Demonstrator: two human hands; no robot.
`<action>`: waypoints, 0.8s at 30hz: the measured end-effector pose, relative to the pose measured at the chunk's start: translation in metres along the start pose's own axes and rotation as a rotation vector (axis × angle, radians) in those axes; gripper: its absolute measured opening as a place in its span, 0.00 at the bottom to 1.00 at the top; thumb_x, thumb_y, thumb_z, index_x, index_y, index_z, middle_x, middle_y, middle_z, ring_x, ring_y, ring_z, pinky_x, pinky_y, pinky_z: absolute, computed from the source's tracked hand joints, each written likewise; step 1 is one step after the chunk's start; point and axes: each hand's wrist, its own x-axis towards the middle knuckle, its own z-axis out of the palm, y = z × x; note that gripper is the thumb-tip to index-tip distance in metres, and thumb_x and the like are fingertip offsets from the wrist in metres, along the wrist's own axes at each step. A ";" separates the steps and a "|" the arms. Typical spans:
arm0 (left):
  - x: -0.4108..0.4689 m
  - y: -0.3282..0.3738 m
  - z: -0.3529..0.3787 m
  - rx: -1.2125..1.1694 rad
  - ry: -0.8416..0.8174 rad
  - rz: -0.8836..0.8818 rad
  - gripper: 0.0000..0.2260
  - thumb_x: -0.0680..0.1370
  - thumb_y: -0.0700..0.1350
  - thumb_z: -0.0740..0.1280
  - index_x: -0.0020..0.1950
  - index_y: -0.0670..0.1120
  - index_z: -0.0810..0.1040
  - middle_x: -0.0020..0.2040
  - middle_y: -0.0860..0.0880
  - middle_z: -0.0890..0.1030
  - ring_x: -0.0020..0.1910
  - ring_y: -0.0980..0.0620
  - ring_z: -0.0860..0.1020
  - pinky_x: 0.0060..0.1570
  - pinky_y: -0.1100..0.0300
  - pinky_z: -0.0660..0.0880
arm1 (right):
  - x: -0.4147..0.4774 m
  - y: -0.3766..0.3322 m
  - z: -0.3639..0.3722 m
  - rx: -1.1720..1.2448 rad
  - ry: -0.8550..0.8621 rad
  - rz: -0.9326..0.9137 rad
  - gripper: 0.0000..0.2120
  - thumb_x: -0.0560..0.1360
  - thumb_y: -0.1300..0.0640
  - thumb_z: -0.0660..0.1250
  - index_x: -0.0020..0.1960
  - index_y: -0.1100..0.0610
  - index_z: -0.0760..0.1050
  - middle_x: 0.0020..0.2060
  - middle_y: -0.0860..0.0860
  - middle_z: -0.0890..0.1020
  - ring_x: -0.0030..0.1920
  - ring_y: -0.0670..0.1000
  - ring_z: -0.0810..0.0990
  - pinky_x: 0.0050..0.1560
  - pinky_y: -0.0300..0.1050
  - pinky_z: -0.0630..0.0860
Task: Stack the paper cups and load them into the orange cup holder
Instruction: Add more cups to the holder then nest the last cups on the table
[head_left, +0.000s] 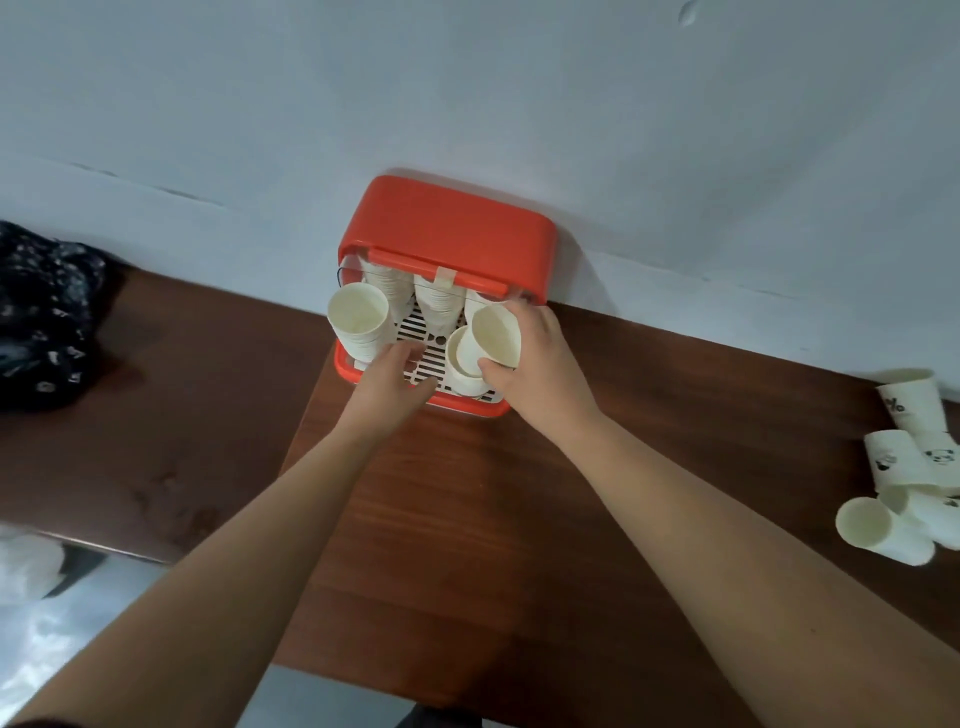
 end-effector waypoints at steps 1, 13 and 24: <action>-0.006 -0.006 -0.005 -0.019 0.041 -0.027 0.17 0.78 0.45 0.70 0.66 0.44 0.76 0.63 0.48 0.78 0.61 0.52 0.77 0.56 0.62 0.71 | 0.003 0.001 0.005 -0.057 -0.016 -0.029 0.31 0.73 0.54 0.75 0.72 0.52 0.66 0.68 0.51 0.69 0.66 0.52 0.73 0.63 0.47 0.74; 0.008 -0.051 -0.050 -0.136 0.277 -0.138 0.39 0.70 0.50 0.80 0.75 0.46 0.64 0.71 0.48 0.68 0.66 0.52 0.72 0.66 0.55 0.72 | 0.013 0.011 0.051 0.000 -0.172 0.137 0.42 0.72 0.58 0.76 0.79 0.49 0.57 0.72 0.54 0.69 0.71 0.55 0.70 0.69 0.53 0.71; 0.033 -0.065 -0.040 -0.258 0.235 -0.016 0.34 0.72 0.47 0.78 0.73 0.52 0.65 0.65 0.59 0.72 0.65 0.58 0.72 0.53 0.72 0.66 | 0.042 -0.005 0.095 0.116 -0.064 0.137 0.39 0.69 0.54 0.78 0.75 0.54 0.63 0.68 0.51 0.73 0.68 0.51 0.71 0.67 0.47 0.72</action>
